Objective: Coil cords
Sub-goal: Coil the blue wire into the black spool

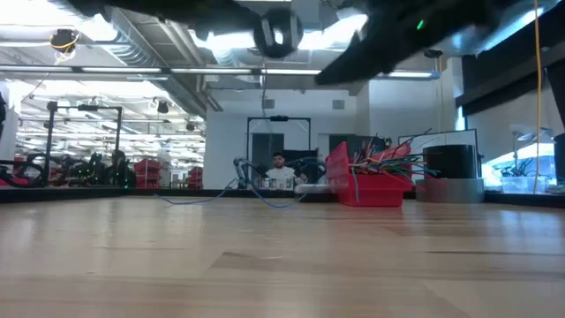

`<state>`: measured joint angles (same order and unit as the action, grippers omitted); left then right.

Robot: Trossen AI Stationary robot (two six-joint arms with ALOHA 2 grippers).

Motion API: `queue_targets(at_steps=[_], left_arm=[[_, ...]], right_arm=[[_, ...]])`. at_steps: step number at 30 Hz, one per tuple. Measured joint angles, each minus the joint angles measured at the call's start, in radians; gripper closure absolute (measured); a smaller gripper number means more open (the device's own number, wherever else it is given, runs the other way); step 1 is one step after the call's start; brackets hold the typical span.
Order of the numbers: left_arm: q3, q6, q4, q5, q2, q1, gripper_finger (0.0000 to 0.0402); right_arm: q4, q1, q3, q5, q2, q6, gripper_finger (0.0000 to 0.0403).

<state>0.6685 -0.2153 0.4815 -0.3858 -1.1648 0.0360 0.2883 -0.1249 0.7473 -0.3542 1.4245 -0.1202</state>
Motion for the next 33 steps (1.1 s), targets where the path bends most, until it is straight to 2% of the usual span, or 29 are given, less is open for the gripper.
queue_targets(at_steps=[3, 6, 15, 18, 23, 24, 29, 33], left_arm=[[0.0, -0.007, 0.042, -0.025, 0.0, 0.026, 0.0401], [0.0, -0.038, 0.071, -0.079, 0.0, 0.042, 0.0401], [-0.001, -0.068, 0.099, -0.088, 0.0, 0.057, 0.0401], [-0.001, -0.073, 0.098, -0.088, 0.0, 0.062, 0.0401], [-0.001, -0.077, 0.09, -0.088, 0.0, 0.063, 0.0401], [-0.001, -0.077, 0.084, -0.088, 0.001, 0.063, 0.0401], [-0.001, -0.099, 0.012, -0.089, 0.036, 0.066, 0.04], [-0.001, -0.121, -0.073, -0.09, 0.071, 0.083, 0.04]], right_arm=[[0.189, 0.01, -0.009, -0.084, 0.13, -0.067, 0.0284], [0.317, 0.009, 0.008, -0.108, 0.244, -0.139, 0.0283], [0.365, 0.008, 0.106, -0.204, 0.394, -0.257, 0.0284], [0.361, 0.008, 0.112, -0.246, 0.396, -0.279, 0.03], [0.303, -0.02, 0.108, -0.359, 0.389, -0.358, 0.0385], [0.282, -0.031, 0.108, -0.372, 0.382, -0.376, 0.0391], [0.134, -0.062, 0.109, -0.497, 0.28, -0.376, 0.0385], [-0.049, -0.038, 0.109, -0.506, 0.155, -0.272, 0.0396]])
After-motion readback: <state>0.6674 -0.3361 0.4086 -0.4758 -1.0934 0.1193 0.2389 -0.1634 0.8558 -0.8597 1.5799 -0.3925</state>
